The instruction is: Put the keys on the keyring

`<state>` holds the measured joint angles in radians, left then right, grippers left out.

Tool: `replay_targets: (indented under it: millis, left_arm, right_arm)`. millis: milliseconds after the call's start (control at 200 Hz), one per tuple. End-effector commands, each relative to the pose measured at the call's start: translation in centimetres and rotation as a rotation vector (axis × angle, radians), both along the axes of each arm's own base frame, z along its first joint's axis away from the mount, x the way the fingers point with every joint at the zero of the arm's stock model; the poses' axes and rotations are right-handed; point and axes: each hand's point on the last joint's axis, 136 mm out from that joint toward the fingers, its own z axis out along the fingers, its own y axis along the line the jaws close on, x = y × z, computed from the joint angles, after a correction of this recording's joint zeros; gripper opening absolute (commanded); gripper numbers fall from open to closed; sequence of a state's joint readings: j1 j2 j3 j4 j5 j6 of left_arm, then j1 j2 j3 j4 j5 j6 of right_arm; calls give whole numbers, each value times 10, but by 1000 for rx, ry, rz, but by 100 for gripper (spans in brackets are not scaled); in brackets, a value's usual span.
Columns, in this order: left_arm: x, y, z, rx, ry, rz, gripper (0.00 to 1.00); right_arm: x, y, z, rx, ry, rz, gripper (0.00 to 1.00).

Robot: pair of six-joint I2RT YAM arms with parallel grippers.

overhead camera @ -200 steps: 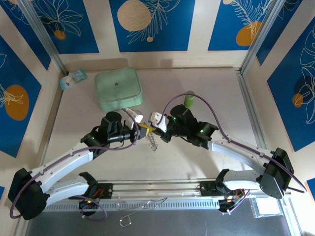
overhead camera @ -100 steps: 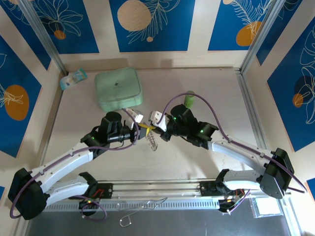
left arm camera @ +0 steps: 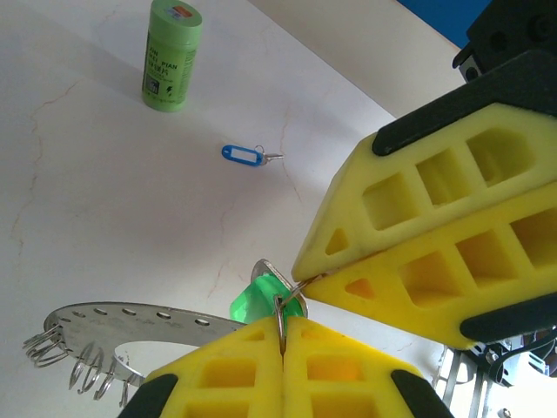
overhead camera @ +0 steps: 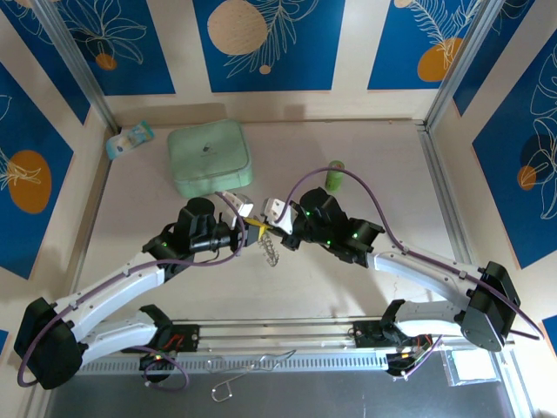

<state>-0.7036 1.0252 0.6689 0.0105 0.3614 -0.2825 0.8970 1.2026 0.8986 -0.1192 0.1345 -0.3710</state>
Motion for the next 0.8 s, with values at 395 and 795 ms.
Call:
replay_targets:
  millis: [395,795]
  left_arm:
    - [-2,-11,24,-61,-46,-44,0]
    - [-2,-13,24,-63,-41,-50,0]
  right_arm:
    - [0,-8,7,24,-30,-13,0]
    - [-3,-3,6,26,-17,11,0]
